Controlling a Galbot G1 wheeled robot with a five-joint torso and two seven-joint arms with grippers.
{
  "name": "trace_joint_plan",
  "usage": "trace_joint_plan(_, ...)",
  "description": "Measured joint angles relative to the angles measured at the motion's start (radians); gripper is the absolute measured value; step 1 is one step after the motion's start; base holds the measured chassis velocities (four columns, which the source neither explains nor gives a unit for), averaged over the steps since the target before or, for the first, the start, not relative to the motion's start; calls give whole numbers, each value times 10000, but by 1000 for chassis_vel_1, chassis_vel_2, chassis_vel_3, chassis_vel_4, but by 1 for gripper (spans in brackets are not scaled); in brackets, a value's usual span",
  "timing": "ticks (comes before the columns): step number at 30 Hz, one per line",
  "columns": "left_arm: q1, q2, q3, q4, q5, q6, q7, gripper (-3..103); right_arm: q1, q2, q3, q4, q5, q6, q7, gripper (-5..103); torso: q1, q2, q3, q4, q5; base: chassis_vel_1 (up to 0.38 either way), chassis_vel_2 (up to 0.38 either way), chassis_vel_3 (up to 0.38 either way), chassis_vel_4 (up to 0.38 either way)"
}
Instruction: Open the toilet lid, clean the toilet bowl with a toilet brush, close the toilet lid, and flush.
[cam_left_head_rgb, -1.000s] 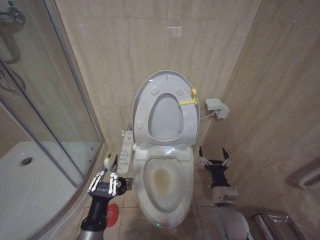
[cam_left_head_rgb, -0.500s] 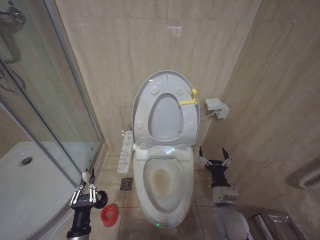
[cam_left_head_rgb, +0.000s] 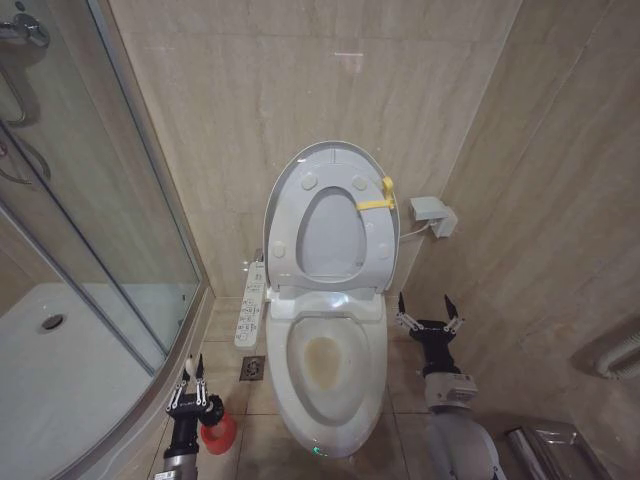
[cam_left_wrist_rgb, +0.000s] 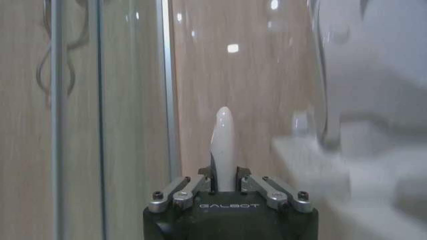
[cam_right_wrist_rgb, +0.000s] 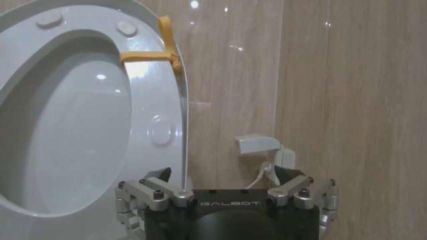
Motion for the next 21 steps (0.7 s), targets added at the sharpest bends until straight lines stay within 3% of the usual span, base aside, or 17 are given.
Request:
trace_joint_plan(3, -663, -17, 181, 1420, -89, -58, 5, 19, 0, 0, 0, 0, 0, 0, 0, 100, 0, 0, 0, -1, 0, 0, 0, 0, 0)
trace_joint_plan(6, -1086, -52, 337, 2114, -164, -59, 78, 19, 0, 0, 0, 0, 0, 0, 0, 100, 0, 0, 0, 0, 0, 0, 0, 0, 0)
trace_joint_plan(21, -2332, -55, 734, 3573, -250, -53, 394, 19, 0, 0, 0, 0, 0, 0, 0, 100, 0, 0, 0, -2, 1, 0, 0, 0, 0)
